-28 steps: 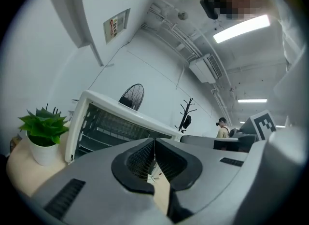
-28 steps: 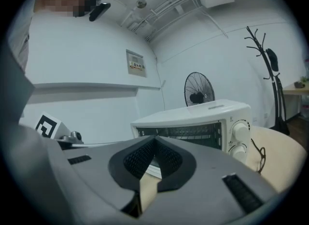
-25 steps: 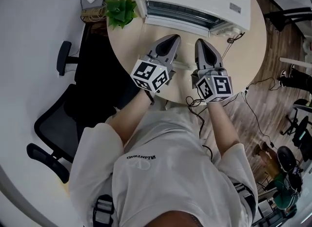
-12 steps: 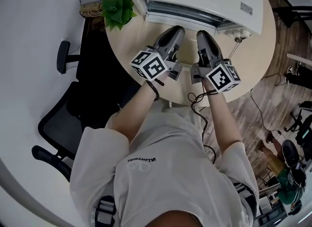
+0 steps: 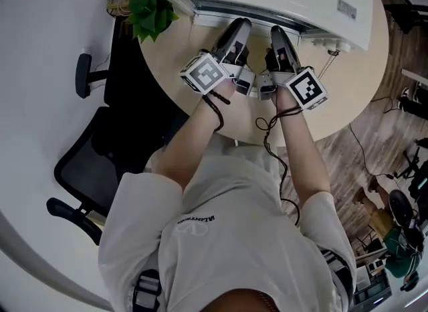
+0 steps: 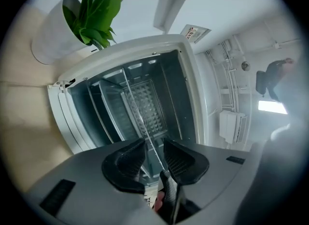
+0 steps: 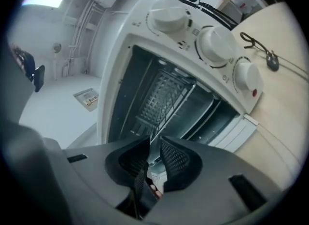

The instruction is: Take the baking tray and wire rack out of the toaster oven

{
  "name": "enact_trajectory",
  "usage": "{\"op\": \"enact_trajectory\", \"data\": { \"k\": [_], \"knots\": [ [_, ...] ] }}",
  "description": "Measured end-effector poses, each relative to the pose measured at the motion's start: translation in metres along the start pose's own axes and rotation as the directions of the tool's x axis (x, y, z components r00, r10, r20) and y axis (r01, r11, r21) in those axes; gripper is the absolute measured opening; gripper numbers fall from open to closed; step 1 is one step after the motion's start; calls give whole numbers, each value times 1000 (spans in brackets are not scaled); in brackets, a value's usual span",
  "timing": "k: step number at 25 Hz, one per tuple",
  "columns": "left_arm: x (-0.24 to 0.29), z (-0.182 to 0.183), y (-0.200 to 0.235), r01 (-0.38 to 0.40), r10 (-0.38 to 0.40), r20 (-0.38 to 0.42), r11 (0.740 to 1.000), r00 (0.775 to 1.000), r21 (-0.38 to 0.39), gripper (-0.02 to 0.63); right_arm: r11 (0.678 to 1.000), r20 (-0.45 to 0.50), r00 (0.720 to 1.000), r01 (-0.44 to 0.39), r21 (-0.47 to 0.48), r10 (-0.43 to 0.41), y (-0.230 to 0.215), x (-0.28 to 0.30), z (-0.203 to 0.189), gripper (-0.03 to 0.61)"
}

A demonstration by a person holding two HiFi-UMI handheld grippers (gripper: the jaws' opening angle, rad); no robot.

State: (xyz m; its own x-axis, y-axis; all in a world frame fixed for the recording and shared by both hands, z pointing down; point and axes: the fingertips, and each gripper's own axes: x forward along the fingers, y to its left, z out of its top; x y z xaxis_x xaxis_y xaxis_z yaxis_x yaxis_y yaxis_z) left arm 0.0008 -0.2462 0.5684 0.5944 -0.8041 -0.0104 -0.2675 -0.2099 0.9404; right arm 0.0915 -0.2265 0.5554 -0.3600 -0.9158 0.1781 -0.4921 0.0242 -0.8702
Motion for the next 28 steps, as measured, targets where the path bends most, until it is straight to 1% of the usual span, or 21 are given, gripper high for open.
{"op": "enact_trajectory", "data": {
  "k": [2, 4, 7, 9, 12, 18, 20, 21, 22, 24, 26, 28],
  "knots": [
    [6, 2, 1, 14, -13, 15, 1000, 1000, -26, 130, 998, 28, 1000, 4, 64, -6, -9, 5, 5, 69],
    [13, 5, 0, 22, -21, 26, 998, 999, -59, 137, 993, 52, 999, 0, 122, -7, -16, 8, 9, 121],
    [17, 5, 14, 29, -24, 44, 995, 999, -98, 137, 989, 76, 997, -11, 145, 0, -18, 13, 18, 121],
    [25, 11, 3, 46, -41, 55, 994, 998, -102, 137, 984, 96, 995, -12, 178, -5, -21, 18, 22, 121],
    [35, 15, -3, 73, -63, 71, 986, 996, -148, 137, 975, 115, 993, -21, 222, -5, -24, 23, 26, 120],
    [43, 17, 1, 85, -68, 85, 973, 994, -214, 132, 974, 114, 993, -34, 226, 8, -23, 30, 30, 120],
    [46, 17, 7, 76, -55, 92, 967, 994, -242, 118, 973, 113, 994, -28, 229, 2, -25, 33, 29, 92],
    [47, 17, 10, 69, -49, 89, 968, 995, -242, 100, 974, 112, 994, -21, 226, -5, -28, 34, 28, 92],
    [48, 17, 12, 65, -47, 84, 970, 995, -235, 87, 976, 110, 994, -13, 220, -12, -30, 34, 28, 77],
    [48, 17, 12, 67, -51, 78, 974, 996, -217, 75, 978, 110, 994, -9, 210, -14, -30, 35, 29, 74],
    [49, 20, 9, 83, -67, 85, 975, 994, -204, 32, 976, 115, 993, -23, 217, -2, -26, 36, 30, 47],
    [50, 20, 7, 99, -81, 95, 973, 992, -208, 29, 973, 123, 992, -35, 227, 7, -25, 36, 30, 34]
  ]
}}
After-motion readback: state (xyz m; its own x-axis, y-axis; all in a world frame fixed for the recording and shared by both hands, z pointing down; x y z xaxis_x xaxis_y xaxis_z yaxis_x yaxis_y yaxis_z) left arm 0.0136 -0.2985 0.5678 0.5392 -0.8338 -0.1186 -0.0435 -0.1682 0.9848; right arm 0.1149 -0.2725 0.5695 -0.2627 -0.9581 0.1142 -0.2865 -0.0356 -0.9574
